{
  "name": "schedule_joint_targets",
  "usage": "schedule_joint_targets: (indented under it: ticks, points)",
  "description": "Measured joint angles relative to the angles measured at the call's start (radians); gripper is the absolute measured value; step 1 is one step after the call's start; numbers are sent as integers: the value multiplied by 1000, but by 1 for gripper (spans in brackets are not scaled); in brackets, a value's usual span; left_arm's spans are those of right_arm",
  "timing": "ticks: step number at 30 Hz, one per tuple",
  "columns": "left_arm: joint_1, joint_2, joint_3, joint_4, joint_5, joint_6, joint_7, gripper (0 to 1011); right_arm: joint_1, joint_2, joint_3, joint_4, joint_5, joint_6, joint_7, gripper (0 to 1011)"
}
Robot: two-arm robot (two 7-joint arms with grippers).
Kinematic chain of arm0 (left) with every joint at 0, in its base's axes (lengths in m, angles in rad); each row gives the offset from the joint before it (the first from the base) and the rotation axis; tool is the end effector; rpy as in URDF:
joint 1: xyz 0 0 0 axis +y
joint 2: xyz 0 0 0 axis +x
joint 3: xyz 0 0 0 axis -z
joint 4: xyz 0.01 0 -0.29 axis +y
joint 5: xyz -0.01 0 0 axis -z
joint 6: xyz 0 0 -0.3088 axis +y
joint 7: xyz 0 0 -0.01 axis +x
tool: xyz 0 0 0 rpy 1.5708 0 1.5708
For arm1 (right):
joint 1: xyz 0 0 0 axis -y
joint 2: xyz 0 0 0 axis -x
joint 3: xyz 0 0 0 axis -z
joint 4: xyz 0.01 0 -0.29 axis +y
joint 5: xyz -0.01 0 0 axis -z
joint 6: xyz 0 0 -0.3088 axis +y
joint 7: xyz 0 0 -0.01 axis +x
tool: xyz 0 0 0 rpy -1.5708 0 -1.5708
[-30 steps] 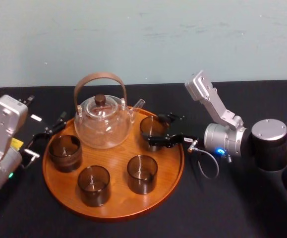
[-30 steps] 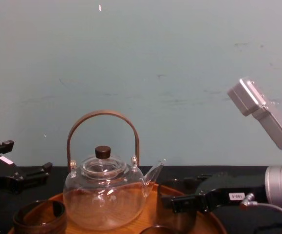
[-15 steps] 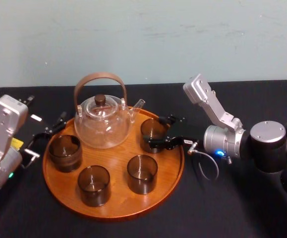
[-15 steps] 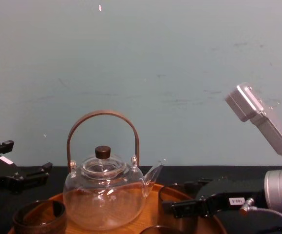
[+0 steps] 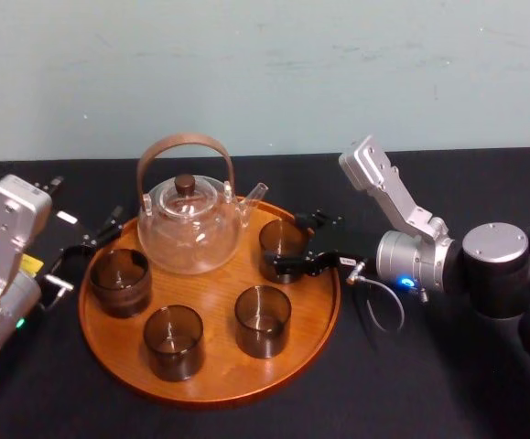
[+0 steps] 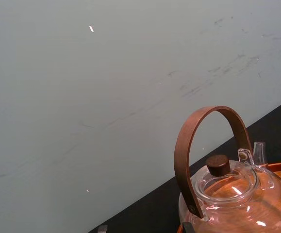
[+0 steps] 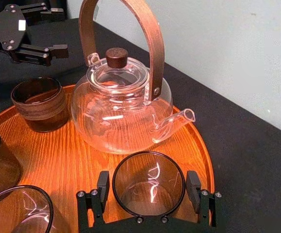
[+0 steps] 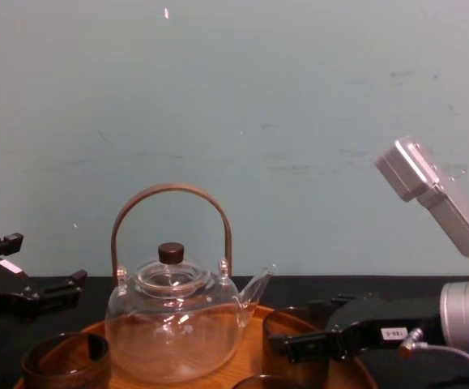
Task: Pick up the glass from the table and place it on the tray.
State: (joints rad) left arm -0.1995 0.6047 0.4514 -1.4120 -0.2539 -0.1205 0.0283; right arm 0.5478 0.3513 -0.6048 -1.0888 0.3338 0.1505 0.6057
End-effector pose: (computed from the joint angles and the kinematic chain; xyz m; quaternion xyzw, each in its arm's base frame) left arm 0.3581 0.0827 -0.3023 0.1415 -0.1325 0.5799 0.7913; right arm 0.4497 -0.0005 -0.2842 -0.1823 0.0432 -0.3109 0.9318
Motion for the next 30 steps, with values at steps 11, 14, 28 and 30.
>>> schedule_joint_targets:
  ticks: [11,14,28,30]
  points:
    - [0,0,0,0,0,0,0,1001,0,0,0,0,1,2,1,1003]
    - [0,0,0,0,0,0,0,1002,-1,1,1,-2,2,2,3,1002]
    - [0,0,0,0,0,0,0,1001,-103,122,59,-182,74,6,45,1002]
    - [0,0,0,0,0,0,0,1001,-112,133,65,-195,82,4,43,1002]
